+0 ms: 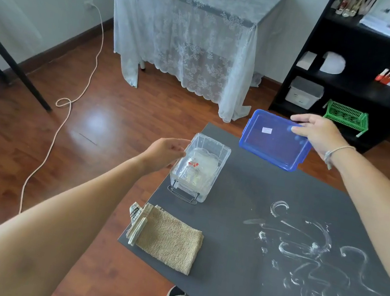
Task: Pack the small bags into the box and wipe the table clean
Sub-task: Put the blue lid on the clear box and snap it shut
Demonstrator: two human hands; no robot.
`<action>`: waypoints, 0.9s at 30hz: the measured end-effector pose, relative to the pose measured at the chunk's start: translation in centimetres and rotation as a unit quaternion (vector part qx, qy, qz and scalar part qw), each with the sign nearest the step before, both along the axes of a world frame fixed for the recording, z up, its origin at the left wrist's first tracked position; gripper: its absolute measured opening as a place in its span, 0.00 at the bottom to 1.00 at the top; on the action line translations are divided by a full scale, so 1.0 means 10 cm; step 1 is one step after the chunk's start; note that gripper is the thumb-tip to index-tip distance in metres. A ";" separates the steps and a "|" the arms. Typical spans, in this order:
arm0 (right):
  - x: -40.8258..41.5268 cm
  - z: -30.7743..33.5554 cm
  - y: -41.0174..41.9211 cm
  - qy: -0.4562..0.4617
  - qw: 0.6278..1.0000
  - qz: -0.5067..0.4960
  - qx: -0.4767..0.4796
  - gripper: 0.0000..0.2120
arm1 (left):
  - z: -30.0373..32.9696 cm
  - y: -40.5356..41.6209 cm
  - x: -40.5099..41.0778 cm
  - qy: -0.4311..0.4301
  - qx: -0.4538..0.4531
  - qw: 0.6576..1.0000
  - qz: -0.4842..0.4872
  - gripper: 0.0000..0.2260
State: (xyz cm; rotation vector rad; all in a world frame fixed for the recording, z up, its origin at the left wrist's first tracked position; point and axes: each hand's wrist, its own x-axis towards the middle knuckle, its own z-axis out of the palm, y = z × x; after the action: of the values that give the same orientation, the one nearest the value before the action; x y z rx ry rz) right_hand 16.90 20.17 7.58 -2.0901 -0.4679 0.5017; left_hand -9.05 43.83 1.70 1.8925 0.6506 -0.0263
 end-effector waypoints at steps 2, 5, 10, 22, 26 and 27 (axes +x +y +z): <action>-0.03 0.22 0.08 0.029 0.999 0.034 0.025 0.09 | 0.04 0.00 -0.01 -0.011 -0.015 1.000 0.017 0.16; -0.19 0.39 0.29 0.064 0.991 0.114 0.012 0.07 | 0.11 0.00 -0.02 -0.039 -0.020 0.997 0.060 0.15; -0.50 0.31 0.75 0.092 0.971 0.218 -0.022 0.07 | 0.27 -0.02 -0.05 -0.079 -0.002 0.995 0.054 0.13; -0.77 0.02 0.97 0.137 0.966 0.212 -0.056 0.08 | 0.23 -0.01 -0.26 -0.068 -0.128 0.984 0.103 0.11; -0.79 -0.09 0.86 0.172 0.970 0.165 -0.038 0.06 | 0.18 -0.06 -0.29 -0.050 -0.141 0.982 0.119 0.11; -0.81 -0.12 0.86 0.148 0.977 0.152 -0.039 0.05 | 0.16 -0.08 -0.30 -0.041 -0.132 0.983 0.120 0.11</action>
State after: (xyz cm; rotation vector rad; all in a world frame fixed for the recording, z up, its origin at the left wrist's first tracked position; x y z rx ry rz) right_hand 8.85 28.81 6.39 -1.9808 -0.6019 1.0081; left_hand -12.01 42.99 3.31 1.5432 0.7745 0.1136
